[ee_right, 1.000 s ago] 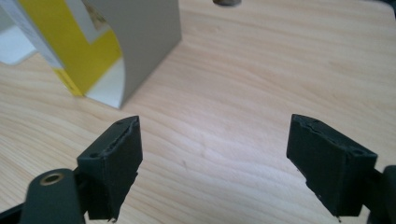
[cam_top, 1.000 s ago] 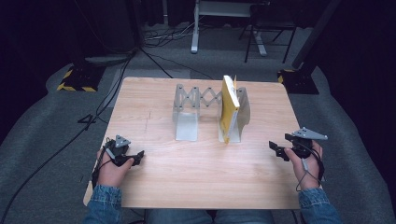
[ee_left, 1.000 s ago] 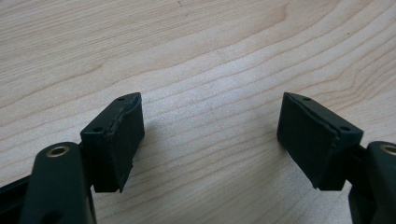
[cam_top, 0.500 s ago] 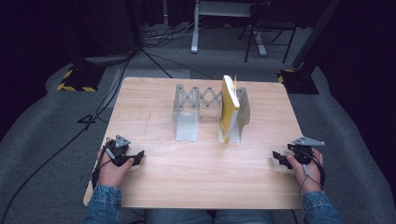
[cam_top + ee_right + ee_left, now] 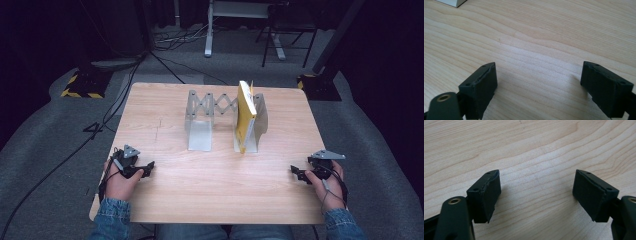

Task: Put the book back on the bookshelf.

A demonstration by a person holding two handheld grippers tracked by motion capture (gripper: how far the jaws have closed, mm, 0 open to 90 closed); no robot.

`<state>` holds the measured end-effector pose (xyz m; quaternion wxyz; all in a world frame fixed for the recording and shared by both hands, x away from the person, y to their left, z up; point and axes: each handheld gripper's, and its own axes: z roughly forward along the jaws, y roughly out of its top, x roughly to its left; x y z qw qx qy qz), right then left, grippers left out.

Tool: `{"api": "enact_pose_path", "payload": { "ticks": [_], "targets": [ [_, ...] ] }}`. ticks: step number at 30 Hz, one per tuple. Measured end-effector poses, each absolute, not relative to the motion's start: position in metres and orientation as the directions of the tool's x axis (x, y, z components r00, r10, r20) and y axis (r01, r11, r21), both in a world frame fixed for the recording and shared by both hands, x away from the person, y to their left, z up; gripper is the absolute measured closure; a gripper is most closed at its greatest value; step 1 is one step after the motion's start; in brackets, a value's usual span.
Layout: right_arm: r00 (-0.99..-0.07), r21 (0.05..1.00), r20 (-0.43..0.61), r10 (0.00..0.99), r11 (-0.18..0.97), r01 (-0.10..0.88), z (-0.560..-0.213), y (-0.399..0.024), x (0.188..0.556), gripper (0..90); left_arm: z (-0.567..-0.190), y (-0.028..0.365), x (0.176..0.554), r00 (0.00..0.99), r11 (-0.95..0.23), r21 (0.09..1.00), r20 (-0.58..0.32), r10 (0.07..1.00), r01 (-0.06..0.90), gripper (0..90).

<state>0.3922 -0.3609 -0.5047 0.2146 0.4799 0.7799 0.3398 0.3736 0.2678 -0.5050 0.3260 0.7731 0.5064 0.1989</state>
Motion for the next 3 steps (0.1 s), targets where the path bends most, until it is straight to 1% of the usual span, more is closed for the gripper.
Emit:
{"api": "enact_pose_path", "payload": {
  "ticks": [3],
  "targets": [
    [-0.446,0.736,-0.009,0.895,0.308,0.603,-0.5048,-0.3607,0.3922,13.7,-0.5051,0.2667,0.3724,0.402,-0.269,0.705,-0.026,0.915,0.657,23.1]
  ]
}}
